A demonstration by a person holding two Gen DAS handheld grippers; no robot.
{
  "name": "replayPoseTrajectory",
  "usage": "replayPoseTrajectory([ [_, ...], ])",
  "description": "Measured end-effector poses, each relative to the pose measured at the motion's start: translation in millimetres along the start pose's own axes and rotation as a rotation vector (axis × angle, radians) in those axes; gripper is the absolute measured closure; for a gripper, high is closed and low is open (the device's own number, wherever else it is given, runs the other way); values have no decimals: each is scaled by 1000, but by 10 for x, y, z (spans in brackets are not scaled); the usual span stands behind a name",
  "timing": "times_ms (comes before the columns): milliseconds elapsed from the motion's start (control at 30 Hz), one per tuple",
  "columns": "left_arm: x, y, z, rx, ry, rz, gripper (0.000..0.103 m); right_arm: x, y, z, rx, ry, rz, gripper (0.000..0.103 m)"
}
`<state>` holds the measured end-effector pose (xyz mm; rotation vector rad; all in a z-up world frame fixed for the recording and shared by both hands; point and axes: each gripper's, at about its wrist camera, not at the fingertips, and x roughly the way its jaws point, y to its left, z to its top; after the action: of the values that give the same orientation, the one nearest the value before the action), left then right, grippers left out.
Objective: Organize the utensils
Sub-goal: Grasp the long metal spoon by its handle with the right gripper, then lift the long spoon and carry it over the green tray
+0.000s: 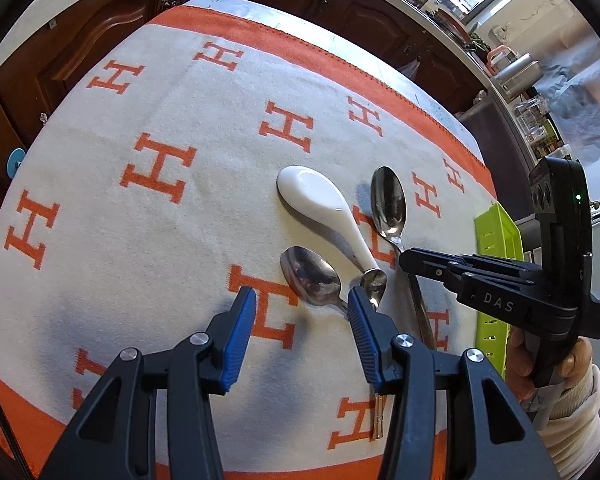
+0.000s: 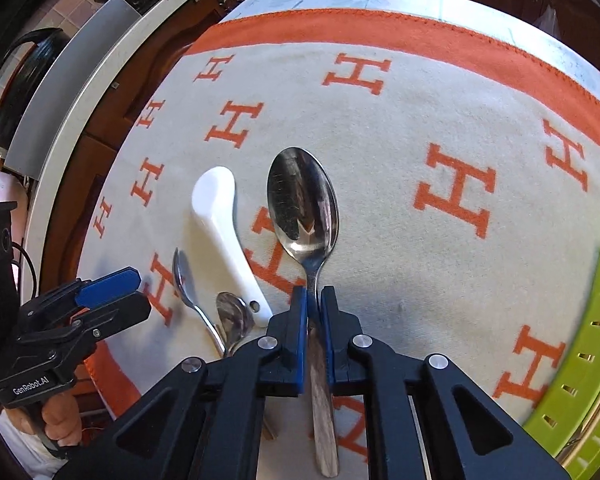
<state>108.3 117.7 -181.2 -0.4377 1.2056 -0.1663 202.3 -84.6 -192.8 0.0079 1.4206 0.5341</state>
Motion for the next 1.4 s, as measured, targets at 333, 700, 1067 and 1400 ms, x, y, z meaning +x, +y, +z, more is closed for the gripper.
replayPoseTrajectory([
  [333,-9,50,-41,-5,8,-7,56,-106,466,-127,-147,-66,-96,101],
  [700,29,76,-75,-7,22,-13,53,-52,327,-94,-104,-20,-114,100],
  [1067,44,113,-63,-12,25,-17,53,57,73,-3,-57,42,131,83],
  [1400,80,146,-28,-22,30,-22,53,60,141,-10,-59,22,77,96],
])
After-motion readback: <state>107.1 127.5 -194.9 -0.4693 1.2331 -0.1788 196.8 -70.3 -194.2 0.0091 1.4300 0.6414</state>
